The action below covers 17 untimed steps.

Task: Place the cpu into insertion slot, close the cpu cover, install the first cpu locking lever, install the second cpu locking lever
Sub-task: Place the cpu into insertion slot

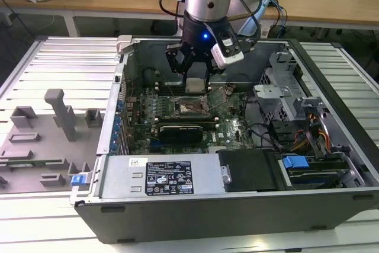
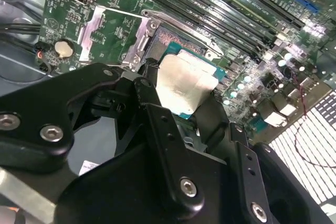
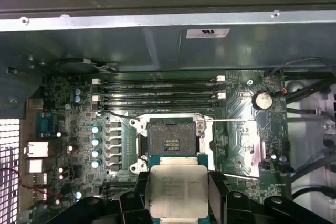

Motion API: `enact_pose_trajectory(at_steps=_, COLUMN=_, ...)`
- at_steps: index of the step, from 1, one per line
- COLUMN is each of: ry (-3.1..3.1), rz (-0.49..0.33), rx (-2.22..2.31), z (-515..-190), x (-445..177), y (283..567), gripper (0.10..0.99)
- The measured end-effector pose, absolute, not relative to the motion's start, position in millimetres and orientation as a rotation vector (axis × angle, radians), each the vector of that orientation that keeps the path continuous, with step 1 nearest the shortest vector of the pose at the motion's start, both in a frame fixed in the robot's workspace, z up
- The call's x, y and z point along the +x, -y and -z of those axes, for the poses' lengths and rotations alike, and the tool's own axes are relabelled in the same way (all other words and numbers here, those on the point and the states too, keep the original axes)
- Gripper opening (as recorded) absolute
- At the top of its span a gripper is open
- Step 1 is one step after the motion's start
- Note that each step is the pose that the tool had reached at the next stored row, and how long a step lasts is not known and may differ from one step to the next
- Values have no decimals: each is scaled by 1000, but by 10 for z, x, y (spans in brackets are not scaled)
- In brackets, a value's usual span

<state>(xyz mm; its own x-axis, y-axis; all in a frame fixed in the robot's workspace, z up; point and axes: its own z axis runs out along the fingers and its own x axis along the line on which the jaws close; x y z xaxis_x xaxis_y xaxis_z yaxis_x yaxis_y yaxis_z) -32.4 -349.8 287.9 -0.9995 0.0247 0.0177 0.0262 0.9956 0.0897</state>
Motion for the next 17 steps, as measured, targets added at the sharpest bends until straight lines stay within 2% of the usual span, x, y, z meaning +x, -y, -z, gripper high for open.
enact_pose_trajectory(at_steps=17, ry=3103, rz=141, rx=-438, z=-2781, x=-324, y=3491, gripper=533)
